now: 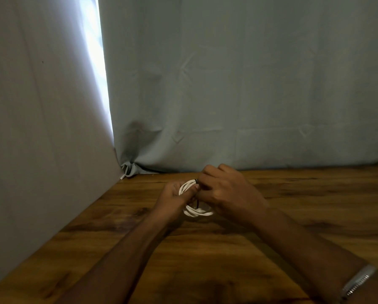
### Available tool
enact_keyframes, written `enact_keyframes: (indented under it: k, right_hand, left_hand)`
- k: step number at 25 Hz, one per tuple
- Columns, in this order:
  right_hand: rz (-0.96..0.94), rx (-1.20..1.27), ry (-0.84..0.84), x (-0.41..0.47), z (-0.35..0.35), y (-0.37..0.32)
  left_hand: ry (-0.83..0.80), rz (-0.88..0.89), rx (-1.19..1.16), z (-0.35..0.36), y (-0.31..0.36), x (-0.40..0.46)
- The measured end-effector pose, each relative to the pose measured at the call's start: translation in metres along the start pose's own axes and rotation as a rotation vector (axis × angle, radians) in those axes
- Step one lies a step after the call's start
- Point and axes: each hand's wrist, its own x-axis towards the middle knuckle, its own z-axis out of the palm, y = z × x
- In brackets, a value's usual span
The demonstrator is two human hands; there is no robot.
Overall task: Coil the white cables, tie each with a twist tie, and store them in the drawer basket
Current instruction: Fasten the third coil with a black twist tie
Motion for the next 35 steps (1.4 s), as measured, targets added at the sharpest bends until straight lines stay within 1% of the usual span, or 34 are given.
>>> enact_keyframes:
  k: [5,7,8,11,13,15,18,19,21,22,24,26,28,30,32,35]
  right_hand:
    - [0.000,-0.005,0.012,-0.003,0.002,0.002]
    - [0.047,0.072,-0.004,-0.006,0.004,0.003]
    - [0.129,0.172,0.001,-0.007,0.006,0.002]
    - [0.558,0.639,0.115,-0.006,0.013,-0.009]
    - [0.779,0.850,0.183,-0.004,0.018,-0.015]
    - [0.950,1.048,0.212,-0.002,0.018,-0.018]
    - [1.183,1.472,0.320,-0.001,0.014,-0.019]
    - [1.258,1.571,0.354,-0.001,0.014,-0.019]
    - [1.361,1.649,0.410,0.003,0.013,-0.020]
    - [1.373,1.643,0.431,0.005,0.013,-0.021]
    - [1.338,1.573,0.470,0.009,0.009,-0.021]
    - [1.296,1.498,0.521,0.011,0.006,-0.020]
    - [1.298,1.501,0.538,0.012,0.004,-0.019]
    - [1.316,1.540,0.519,0.013,0.004,-0.019]
    - [1.337,1.626,0.486,0.015,0.001,-0.019]
    - [1.341,1.663,0.389,0.015,-0.001,-0.016]
  left_hand:
    - [-0.043,-0.043,-0.064,-0.004,-0.001,0.001]
    - [-0.042,-0.046,-0.054,-0.004,-0.003,0.002]
    - [-0.046,-0.045,-0.039,-0.003,-0.004,0.003]
    - [-0.072,-0.005,0.014,0.000,-0.004,0.001]
    - [-0.049,0.035,0.050,0.002,-0.002,-0.001]
    - [-0.014,0.102,0.108,0.003,-0.002,-0.005]
    - [0.001,0.237,0.340,0.004,-0.002,-0.009]
    - [0.010,0.279,0.425,0.003,-0.002,-0.010]
    - [0.033,0.366,0.557,0.001,-0.001,-0.011]
    - [0.049,0.406,0.614,-0.001,-0.002,-0.010]
    - [0.090,0.471,0.717,-0.006,-0.003,-0.009]
    - [0.128,0.517,0.778,-0.010,-0.004,-0.006]
    - [0.151,0.583,0.829,-0.013,-0.006,-0.003]
    - [0.155,0.635,0.864,-0.016,-0.006,-0.001]
    - [0.142,0.642,0.876,-0.016,-0.007,0.000]
    - [0.120,0.658,0.911,-0.016,-0.009,0.002]
